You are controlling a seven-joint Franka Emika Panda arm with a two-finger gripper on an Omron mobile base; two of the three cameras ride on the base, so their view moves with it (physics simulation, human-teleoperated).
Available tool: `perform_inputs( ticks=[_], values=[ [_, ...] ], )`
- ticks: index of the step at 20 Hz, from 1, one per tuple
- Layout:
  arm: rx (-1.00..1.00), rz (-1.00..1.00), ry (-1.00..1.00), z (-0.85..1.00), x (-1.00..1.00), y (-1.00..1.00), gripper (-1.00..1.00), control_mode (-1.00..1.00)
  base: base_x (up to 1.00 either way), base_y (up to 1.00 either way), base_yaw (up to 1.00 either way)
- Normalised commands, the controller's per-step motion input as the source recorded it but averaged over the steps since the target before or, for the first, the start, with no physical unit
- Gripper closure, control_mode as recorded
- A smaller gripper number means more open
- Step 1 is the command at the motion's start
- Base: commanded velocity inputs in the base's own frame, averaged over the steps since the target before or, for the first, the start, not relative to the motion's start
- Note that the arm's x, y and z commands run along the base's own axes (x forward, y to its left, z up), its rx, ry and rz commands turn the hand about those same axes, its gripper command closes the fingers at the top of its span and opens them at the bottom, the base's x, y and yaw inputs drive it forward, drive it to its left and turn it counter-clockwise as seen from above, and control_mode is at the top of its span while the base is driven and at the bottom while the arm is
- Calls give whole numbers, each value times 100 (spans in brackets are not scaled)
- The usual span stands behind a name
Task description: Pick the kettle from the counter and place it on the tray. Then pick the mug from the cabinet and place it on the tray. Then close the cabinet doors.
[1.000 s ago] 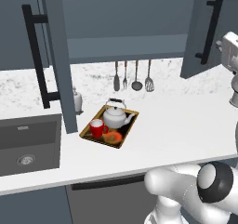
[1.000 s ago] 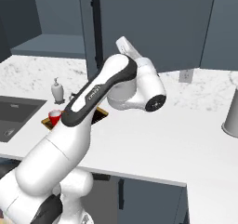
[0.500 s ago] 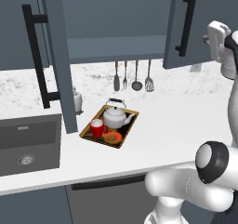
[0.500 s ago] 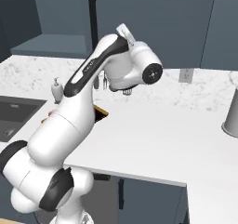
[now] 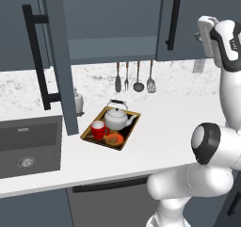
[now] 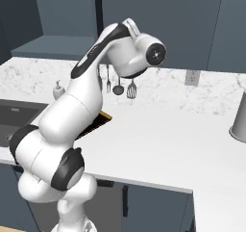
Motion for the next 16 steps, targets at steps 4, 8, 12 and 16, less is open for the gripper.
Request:
perform_inputs(
  ticks=[4, 8, 12, 16],
  values=[
    [0, 0, 0, -60, 86, 16, 100, -100, 0, 0, 0],
    [0, -1, 0, -66, 88, 17, 100, -100, 0, 0, 0],
    [0, -3, -2, -56, 80, 24, 100, -100, 0, 0, 0],
    [0, -3, -3, -55, 72, 20, 100, -100, 0, 0, 0]
  ],
)
